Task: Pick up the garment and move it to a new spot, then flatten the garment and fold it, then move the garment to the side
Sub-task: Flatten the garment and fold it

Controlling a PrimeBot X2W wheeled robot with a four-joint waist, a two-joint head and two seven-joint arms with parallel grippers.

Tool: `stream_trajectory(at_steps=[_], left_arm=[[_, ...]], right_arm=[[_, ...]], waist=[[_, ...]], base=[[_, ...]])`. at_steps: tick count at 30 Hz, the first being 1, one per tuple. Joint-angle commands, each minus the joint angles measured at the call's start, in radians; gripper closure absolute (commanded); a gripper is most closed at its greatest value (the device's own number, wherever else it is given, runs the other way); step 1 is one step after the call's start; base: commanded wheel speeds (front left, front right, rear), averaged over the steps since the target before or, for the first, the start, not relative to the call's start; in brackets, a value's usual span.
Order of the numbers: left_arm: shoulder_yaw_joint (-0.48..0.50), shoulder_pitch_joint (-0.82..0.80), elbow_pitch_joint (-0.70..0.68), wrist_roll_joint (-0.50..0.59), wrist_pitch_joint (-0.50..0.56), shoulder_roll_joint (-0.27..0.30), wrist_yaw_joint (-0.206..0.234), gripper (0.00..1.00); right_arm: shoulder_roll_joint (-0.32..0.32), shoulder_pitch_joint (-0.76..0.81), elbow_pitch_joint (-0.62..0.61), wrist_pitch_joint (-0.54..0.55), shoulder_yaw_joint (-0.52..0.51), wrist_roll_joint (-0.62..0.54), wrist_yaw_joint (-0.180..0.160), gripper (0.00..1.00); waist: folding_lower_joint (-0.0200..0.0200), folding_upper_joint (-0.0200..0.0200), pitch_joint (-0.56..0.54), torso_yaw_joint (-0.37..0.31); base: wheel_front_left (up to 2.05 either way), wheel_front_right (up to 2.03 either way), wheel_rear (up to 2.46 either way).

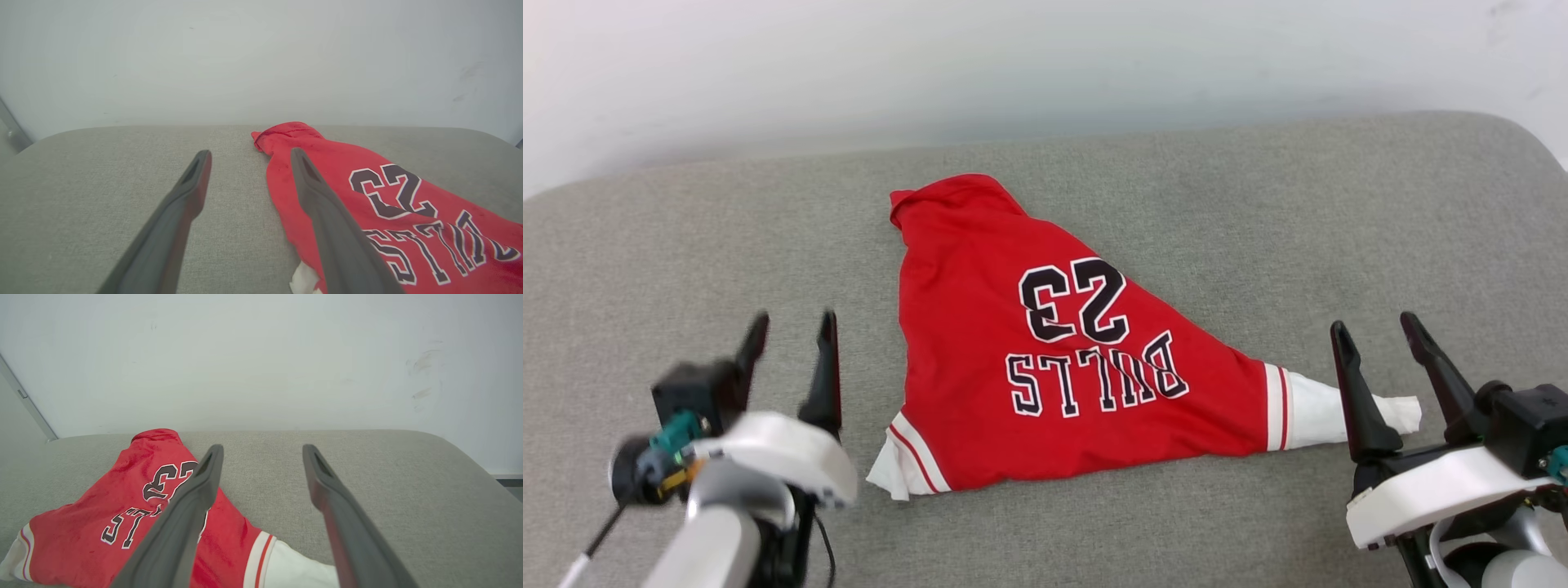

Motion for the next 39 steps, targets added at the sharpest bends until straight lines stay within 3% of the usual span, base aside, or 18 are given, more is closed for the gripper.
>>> stream_trajectory(at_steps=[1,4,7,15,25,26,28,31,39], left_arm=[[-0.003,0.040,-0.029,-0.010,0.019,0.002,0.014,0.00],[-0.028,0.118,-0.087,-0.023,0.098,0.022,0.029,0.00],[-0.070,0.191,-0.156,-0.059,0.252,0.064,0.016,0.00],[-0.135,0.213,-0.233,-0.122,0.499,0.133,-0.011,0.00],[-0.147,0.122,-0.131,-0.151,0.562,0.142,-0.060,0.00],[-0.144,0.115,-0.119,-0.154,0.559,0.141,-0.065,0.24],[-0.138,0.105,-0.102,-0.157,0.551,0.142,-0.070,1.00],[-0.128,0.103,-0.095,-0.163,0.544,0.150,-0.073,1.00],[-0.116,0.140,-0.192,-0.137,0.552,0.187,-0.031,1.00]], right_arm=[[0.002,0.013,-0.007,0.005,0.001,0.004,0.000,0.00],[0.002,0.029,-0.012,0.014,0.002,0.010,0.000,0.00],[0.002,0.039,-0.017,0.020,0.002,0.015,0.000,0.00],[0.002,0.040,-0.017,0.021,0.014,0.026,0.000,0.00],[0.002,0.018,-0.004,0.004,0.013,0.047,0.000,0.00],[0.002,0.016,-0.002,0.001,0.013,0.049,0.000,0.00],[0.002,0.015,0.004,-0.004,0.013,0.052,0.000,0.00],[0.002,0.011,0.012,-0.011,0.007,0.056,0.000,0.00],[0.002,0.009,0.034,-0.018,-0.003,0.071,0.000,0.00]], waist=[[0.0001,0.0000,-0.009,0.007],[0.0001,0.0000,-0.012,0.010],[0.0001,0.0000,-0.011,0.014],[0.0001,0.0000,0.014,-0.002],[0.0001,0.0000,0.086,-0.034],[0.0001,0.0000,0.091,-0.036],[0.0001,0.0000,0.099,-0.039],[0.0001,0.0000,0.104,-0.037],[0.0001,0.0000,0.087,-0.013]], base=[[0.00,0.00,0.00],[0.00,0.00,0.00],[0.00,0.00,0.00],[0.00,0.00,0.00],[0.00,0.00,0.00],[0.00,0.00,0.00],[0.00,0.00,0.00],[0.00,0.00,0.00],[0.00,0.00,0.00]])
